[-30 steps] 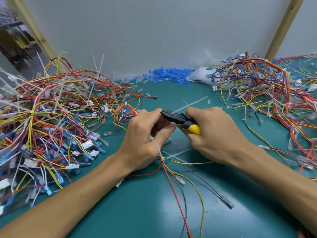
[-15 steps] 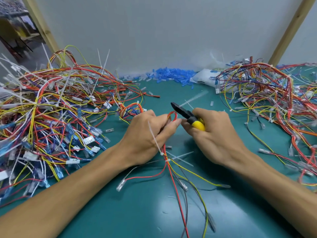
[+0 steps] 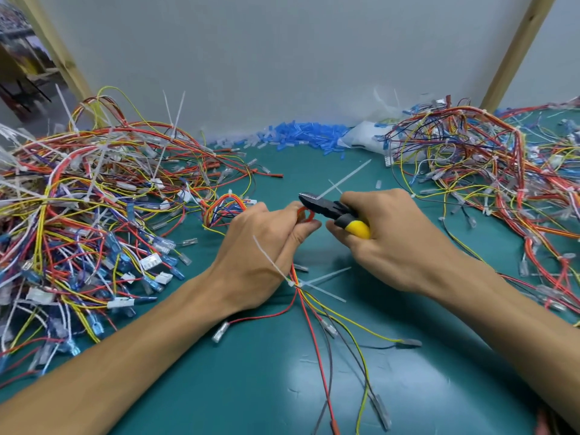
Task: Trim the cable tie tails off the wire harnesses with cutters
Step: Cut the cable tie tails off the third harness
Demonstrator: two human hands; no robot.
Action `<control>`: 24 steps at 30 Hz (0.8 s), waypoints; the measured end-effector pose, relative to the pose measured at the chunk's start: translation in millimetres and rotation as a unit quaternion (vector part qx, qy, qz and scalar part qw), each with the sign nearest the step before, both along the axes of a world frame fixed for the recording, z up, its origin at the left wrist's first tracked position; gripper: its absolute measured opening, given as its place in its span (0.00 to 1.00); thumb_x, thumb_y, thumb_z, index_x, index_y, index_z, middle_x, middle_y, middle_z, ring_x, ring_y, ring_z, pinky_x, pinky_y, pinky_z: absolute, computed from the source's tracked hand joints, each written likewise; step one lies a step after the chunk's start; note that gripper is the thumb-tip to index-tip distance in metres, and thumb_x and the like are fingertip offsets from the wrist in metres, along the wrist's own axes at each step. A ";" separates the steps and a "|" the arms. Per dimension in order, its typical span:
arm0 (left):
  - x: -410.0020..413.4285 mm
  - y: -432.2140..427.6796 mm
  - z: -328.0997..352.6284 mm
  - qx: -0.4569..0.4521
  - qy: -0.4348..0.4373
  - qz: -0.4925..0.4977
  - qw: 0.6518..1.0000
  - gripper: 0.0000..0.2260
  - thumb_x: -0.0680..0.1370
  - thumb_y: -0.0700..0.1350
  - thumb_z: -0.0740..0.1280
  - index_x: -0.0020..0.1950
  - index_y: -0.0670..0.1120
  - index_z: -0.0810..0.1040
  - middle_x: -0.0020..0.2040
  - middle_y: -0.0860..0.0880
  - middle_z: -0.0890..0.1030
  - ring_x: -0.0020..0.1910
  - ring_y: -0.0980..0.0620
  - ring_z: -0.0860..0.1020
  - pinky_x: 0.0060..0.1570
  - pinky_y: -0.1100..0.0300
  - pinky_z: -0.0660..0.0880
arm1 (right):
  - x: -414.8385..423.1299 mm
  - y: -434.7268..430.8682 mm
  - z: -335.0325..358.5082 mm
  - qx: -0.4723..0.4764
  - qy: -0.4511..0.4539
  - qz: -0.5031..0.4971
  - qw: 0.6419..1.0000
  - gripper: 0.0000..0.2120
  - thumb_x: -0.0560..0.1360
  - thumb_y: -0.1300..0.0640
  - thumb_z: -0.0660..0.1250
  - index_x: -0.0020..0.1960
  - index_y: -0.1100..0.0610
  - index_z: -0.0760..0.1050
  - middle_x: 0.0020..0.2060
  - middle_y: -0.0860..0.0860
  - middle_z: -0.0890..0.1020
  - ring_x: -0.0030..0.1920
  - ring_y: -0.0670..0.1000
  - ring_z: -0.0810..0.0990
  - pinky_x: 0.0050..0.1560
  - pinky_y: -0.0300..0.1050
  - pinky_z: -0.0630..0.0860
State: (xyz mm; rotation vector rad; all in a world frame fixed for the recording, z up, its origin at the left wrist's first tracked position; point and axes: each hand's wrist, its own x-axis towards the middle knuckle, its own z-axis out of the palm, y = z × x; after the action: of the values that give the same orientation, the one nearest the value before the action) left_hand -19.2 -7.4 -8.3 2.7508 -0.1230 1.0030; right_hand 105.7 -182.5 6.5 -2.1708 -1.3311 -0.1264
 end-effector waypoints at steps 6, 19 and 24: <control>-0.2 0.0 1.7 -0.026 -0.010 -0.011 1.000 0.05 0.85 0.50 0.59 0.48 0.55 0.67 0.31 0.60 0.59 0.32 0.46 0.67 0.38 0.57 0.51 | -9.3 1.2 -1.6 -0.017 0.021 -0.011 1.000 0.17 0.79 0.52 0.68 0.35 0.55 0.67 0.25 0.53 0.67 0.31 0.61 0.66 0.32 0.59 0.71; -1.8 -0.4 0.0 -0.065 -0.026 0.001 0.998 0.10 0.85 0.50 0.59 0.49 0.48 0.75 0.32 0.64 0.60 0.33 0.44 0.69 0.36 0.56 0.57 | -5.1 2.6 -1.1 0.031 -0.015 0.026 0.999 0.16 0.80 0.52 0.69 0.38 0.52 0.66 0.27 0.48 0.69 0.30 0.55 0.68 0.31 0.57 0.69; -1.2 -2.9 0.8 -0.070 -0.030 -0.012 0.997 0.04 0.85 0.49 0.59 0.51 0.57 0.68 0.32 0.62 0.60 0.35 0.46 0.67 0.36 0.57 0.56 | -7.8 5.5 -5.5 -0.001 -0.004 -0.004 1.000 0.18 0.79 0.53 0.68 0.34 0.53 0.66 0.25 0.54 0.68 0.29 0.59 0.65 0.28 0.58 0.70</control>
State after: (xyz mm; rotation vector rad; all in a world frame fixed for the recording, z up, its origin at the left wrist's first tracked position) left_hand -20.3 -10.3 -7.4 2.5891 -0.0908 1.0463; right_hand 98.0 -177.0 1.0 -2.1803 -1.3275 -0.1382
